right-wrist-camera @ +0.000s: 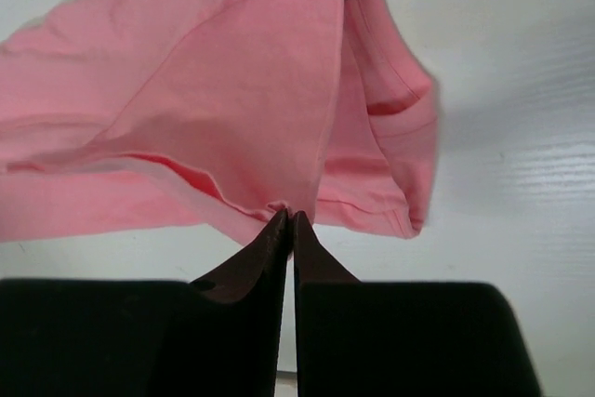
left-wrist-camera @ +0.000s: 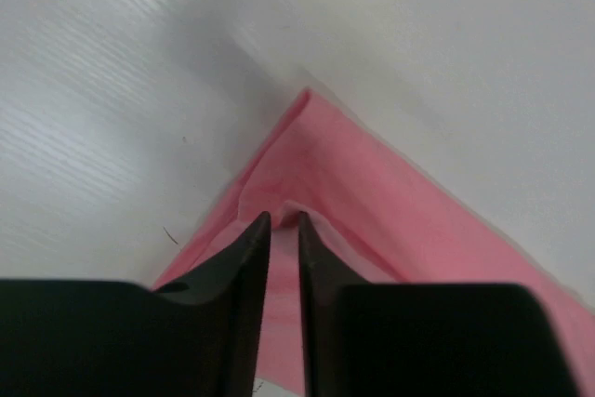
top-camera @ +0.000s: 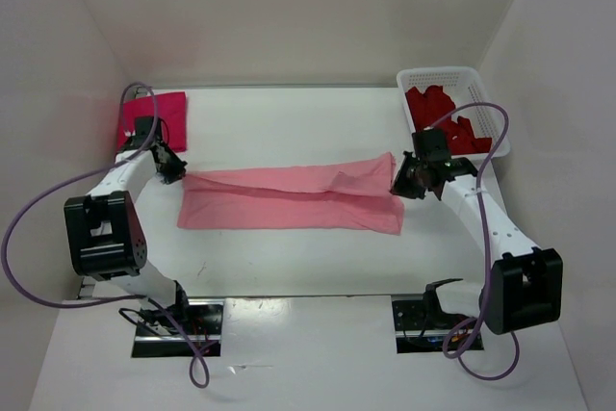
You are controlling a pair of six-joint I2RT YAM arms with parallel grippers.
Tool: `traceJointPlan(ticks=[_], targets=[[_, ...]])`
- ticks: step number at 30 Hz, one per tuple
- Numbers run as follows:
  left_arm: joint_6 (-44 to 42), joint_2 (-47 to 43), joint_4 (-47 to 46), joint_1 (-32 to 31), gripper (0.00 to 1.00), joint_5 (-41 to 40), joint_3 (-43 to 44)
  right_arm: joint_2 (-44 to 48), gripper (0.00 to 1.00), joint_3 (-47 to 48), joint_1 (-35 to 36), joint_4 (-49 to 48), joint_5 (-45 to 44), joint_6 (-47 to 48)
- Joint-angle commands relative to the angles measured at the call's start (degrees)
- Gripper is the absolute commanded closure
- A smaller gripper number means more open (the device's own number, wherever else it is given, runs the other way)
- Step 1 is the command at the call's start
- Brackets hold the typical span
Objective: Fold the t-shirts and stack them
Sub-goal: Fold the other side of the tshirt into a rectangle
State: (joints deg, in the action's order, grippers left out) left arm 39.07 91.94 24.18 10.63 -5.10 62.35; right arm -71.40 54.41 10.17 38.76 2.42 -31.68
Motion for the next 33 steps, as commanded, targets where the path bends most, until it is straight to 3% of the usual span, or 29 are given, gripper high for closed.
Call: traceJointPlan(ticks=[1,3,11,13,15,19,21,25,28,33], targets=[[0.12,-2.9,1.39,2.81,0.72,1.49,-1.61,-0.15,0.9,1.05,0.54,4.47,-0.12,0.39],[0.83,-4.57,2.17,4.74,0.6,3.86,-2.14,0.37,0.8,1.05,1.16,5.26,-0.75,-0.31],[3.91,-12.31,2.1,6.59,0.59,6.94,-3.72,2.58,0.8,2.28,2.31,6.51,-1.89,-0.84],[3.91,-13.02,-1.22,3.09,0.59,6.95,-4.86,0.48,0.87,2.28,3.18,3.45,-0.4,-0.84],[3.91,-12.49,-2.56,0.19,0.59,7.47,-4.87,-3.65,1.0,2.89,5.72,0.02,0.92,-1.71],[4.52,-6.09,-4.4,-6.4,0.59,8.88,-3.55,-11.99,1.0,7.01,10.65,-8.51,-0.57,-2.95],[5.14,-2.75,-5.02,-6.41,0.59,11.34,-4.42,-18.65,1.0,10.88,11.18,-11.07,-0.57,-2.95],[5.14,-0.8,-6.52,-6.94,0.61,12.39,-7.06,-26.15,0.63,16.15,11.89,-13.45,-3.64,-1.8],[5.14,-1.58,-6.52,-6.94,0.61,13.1,-7.59,-30.29,0.51,19.23,12.59,-14.07,-3.65,-0.67],[5.66,-2.73,-7.05,-8.17,0.61,14.33,-8.65,-34.76,0.49,22.75,15.75,-12.84,-4.96,0.48]])
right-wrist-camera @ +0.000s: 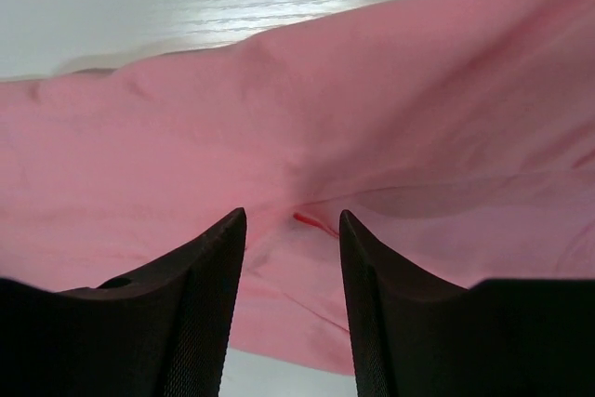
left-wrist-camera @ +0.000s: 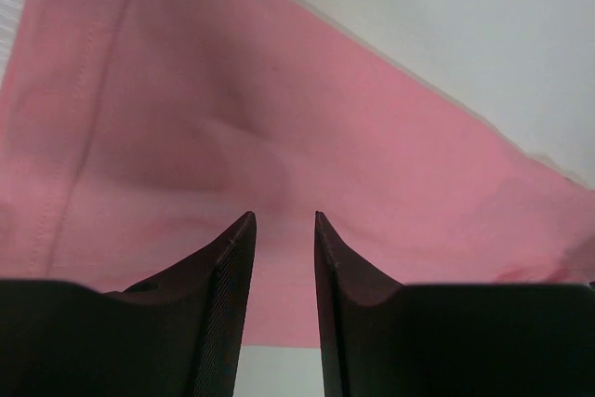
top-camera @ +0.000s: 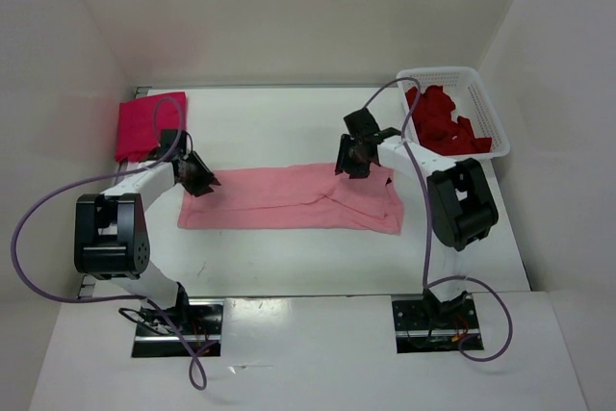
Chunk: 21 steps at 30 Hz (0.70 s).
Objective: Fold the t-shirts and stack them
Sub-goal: Fold the other side of the tshirt into a rectangle
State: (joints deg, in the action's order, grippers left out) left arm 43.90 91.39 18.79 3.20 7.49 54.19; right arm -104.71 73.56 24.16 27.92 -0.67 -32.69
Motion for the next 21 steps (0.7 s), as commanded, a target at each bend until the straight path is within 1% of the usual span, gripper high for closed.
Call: traceJointPlan(ticks=[1,3,4,6,8,9,15,17,19,20,21], targets=[[0.84,-2.19,-2.17,-1.44,0.61,2.26,-0.49,-2.08,0.49,4.48,1.76,-1.99,-1.88,1.49],[0.84,-2.19,-2.17,-1.44,0.61,2.27,-1.02,-3.83,0.49,5.54,1.76,-0.77,-2.5,2.1],[0.84,-2.71,-2.17,-1.97,0.61,2.27,-1.02,-3.84,0.55,5.54,1.76,-0.24,-3.19,2.71],[0.84,-2.71,-2.17,-1.97,0.61,2.27,-1.02,-3.84,0.55,5.54,2.29,0.29,-3.9,2.72],[1.36,-2.71,-2.17,-1.97,0.61,2.27,-1.54,-3.84,0.63,4.06,2.29,0.29,-3.21,3.24],[1.36,-2.71,-2.7,-1.97,0.61,2.27,-1.55,-3.84,0.65,4.05,2.9,0.81,-3.2,3.77],[1.36,-2.71,-3.23,-1.97,0.61,2.27,-1.55,-2.53,0.65,2.12,3.43,2.39,-3.2,5.52],[1.36,-2.71,-3.23,-1.97,0.61,2.27,-1.55,-1.82,0.71,1.51,4.05,2.92,-3.2,6.06],[1.36,-2.71,-3.75,-2.49,0.61,2.79,-1.55,-1.82,0.64,1.5,4.05,2.93,-3.81,6.67],[1.36,-2.71,-3.76,-2.5,0.61,2.8,-2.07,-1.82,0.56,1.5,4.05,2.93,-4.34,6.67],[1.36,-2.71,-3.76,-2.5,0.61,2.8,-2.08,-2.6,0.54,2.2,4.05,3.54,-4.34,7.28]])
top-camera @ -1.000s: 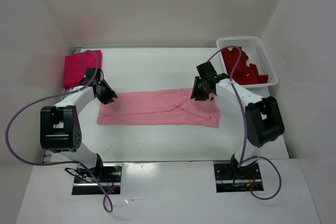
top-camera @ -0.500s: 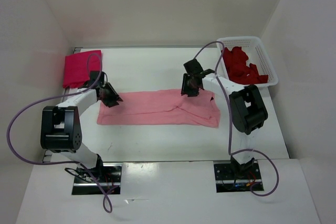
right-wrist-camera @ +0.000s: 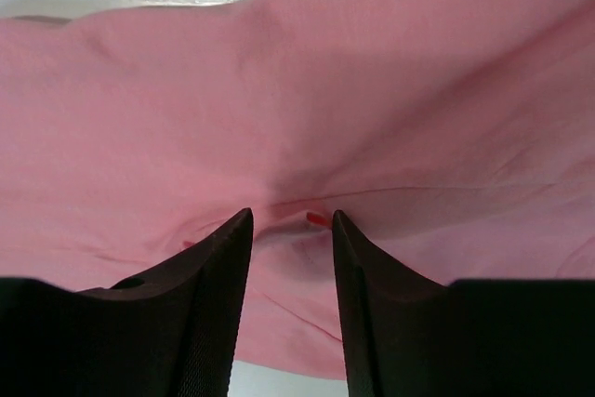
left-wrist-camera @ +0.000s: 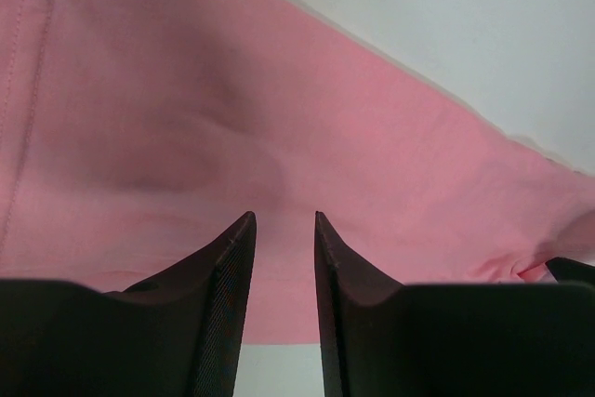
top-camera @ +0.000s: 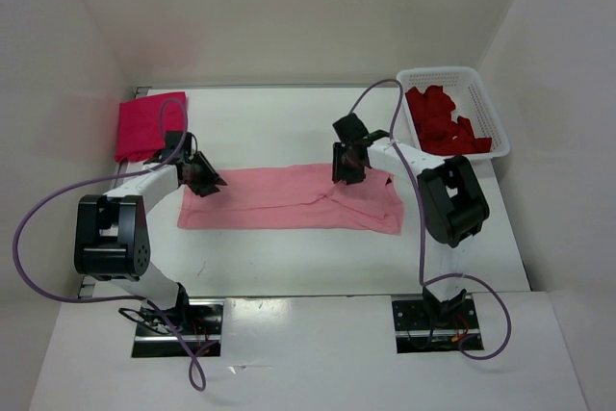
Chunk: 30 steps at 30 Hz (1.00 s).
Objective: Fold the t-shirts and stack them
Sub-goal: Fold the other side of the tshirt into a rectangle
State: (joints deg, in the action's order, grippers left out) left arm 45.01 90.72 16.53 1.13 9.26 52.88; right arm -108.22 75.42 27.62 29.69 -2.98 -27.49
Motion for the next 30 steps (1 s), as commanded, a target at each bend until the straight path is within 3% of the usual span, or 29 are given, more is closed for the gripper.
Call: traceJointPlan(ticks=[1,5,8,14,21,25,30], targets=[[0.25,-2.04,-1.51,-0.94,0.61,1.03,-0.76,0.91,0.54,1.48,0.6,2.38,-2.03,2.08],[0.25,-2.04,-1.51,-0.95,0.61,1.03,-0.24,0.12,0.8,2.28,1.12,3.0,-1.41,1.39],[0.25,-2.56,-1.51,-0.95,0.61,1.03,-0.24,2.66,0.91,1.14,1.65,3.0,-0.19,0.85],[0.25,-2.56,-1.51,-0.95,0.61,1.03,-0.24,10.38,1.0,-3.86,2.18,5.9,5.79,0.33],[0.78,-2.56,-2.03,-0.95,0.61,2.17,0.82,18.3,0.99,-10.72,6.3,7.4,12.3,-4.85],[1.3,-2.56,-2.03,-0.95,0.61,2.78,1.35,20.33,0.64,-15.29,8.07,3.8,17.21,-9.34],[1.83,-3.61,-2.55,-1.56,0.61,3.31,1.96,21.39,0.57,-12.05,6.94,4.85,12.49,-7.94]])
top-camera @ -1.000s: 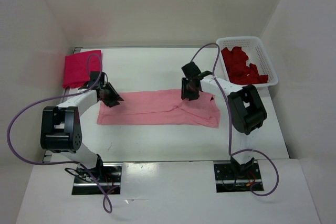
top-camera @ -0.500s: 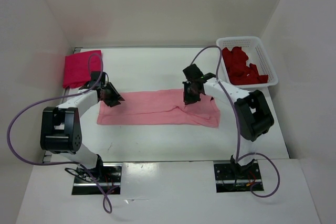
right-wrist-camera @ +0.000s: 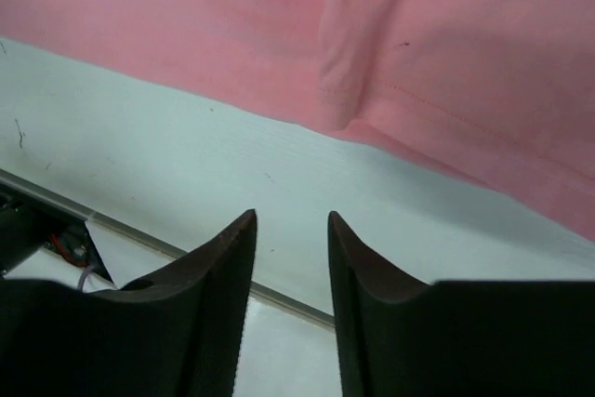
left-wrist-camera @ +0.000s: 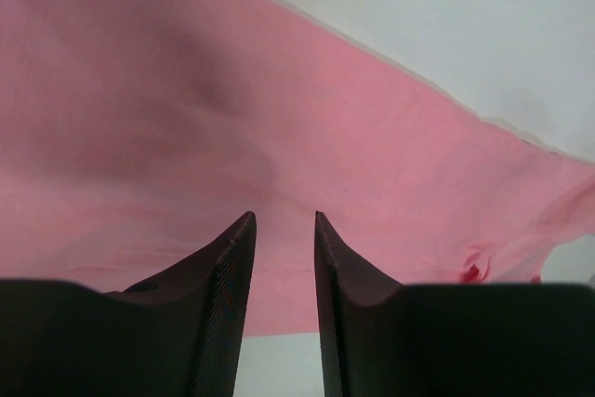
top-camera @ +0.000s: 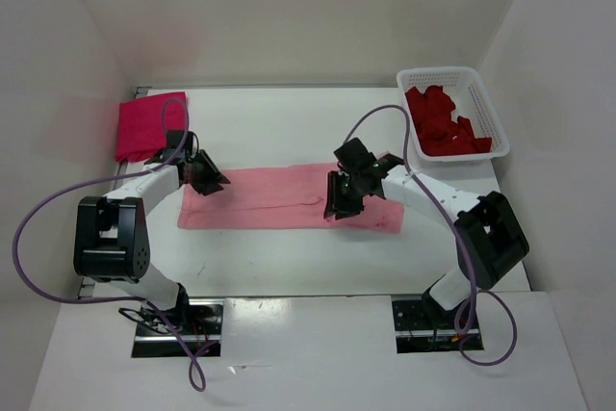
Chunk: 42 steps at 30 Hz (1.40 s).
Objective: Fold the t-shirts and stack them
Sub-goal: Fold the other side of the tshirt into a rectangle
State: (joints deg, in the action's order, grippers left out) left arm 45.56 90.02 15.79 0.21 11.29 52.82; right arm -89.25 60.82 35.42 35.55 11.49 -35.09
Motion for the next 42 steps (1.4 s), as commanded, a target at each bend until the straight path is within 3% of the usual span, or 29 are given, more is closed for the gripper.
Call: traceJointPlan(ticks=[1,4,5,8,10,11,14,15,17,25,33,35,38,42], targets=[[1.28,-2.92,-1.82,-0.65,0.61,1.28,2.55,3.11,0.6,3.34,-1.92,-1.01,-3.3,0.19],[1.99,-1.69,-2.34,-2.05,0.6,1.28,3.16,3.12,0.83,3.34,-8.42,-4.34,-4.71,0.73],[1.99,-0.9,-2.87,-2.58,0.6,1.28,4.21,3.12,0.98,3.34,-10.35,-5.22,-6.2,0.73],[1.99,4.0,-2.87,-2.58,0.6,1.28,7.28,1.81,1.0,2.64,-16.33,-9.44,-11.63,0.73],[1.99,6.04,-2.87,-2.58,0.6,1.28,8.7,0.66,0.88,2.12,-19.59,-11.9,-14.81,0.2],[1.99,7.79,-2.87,-2.58,0.6,0.76,9.23,0.14,0.72,2.11,-20.56,-12.86,-16.91,0.2],[1.46,11.57,-2.87,-0.92,0.6,1.45,9.85,-1.54,0.67,2.11,-23.81,-14.71,-19.3,-0.42],[1.46,12.45,-2.87,0.74,0.6,1.45,9.85,-2.06,0.59,2.11,-24.43,-15.24,-20.18,-0.42],[1.46,14.73,-2.87,2.25,0.6,3.03,8.71,-3.54,0.54,2.11,-25.22,-16.3,-20.71,-0.42],[-0.38,15.89,-2.87,11.11,0.6,2.51,6.95,-7.86,0.53,0.27,-25.22,-20.43,-18.1,-0.94],[-0.91,11.86,-2.34,13.94,0.6,6.19,6.33,-10.5,0.53,0.27,-25.22,-25.87,-11.49,-0.42],[-0.91,8.43,-1.21,12.02,0.63,6.2,7.47,-11.03,0.53,0.27,-25.22,-25.88,-12.8,-0.42],[0.13,4.38,-1.2,2.47,0.63,4.79,8.87,-9.72,0.53,-1.22,-25.22,-27.46,-12.8,-0.94],[4.09,7.61,-3.74,-5.21,0.63,5.41,8.88,-11.28,0.56,-1.32,-25.22,-27.82,-12.28,-1.47]])
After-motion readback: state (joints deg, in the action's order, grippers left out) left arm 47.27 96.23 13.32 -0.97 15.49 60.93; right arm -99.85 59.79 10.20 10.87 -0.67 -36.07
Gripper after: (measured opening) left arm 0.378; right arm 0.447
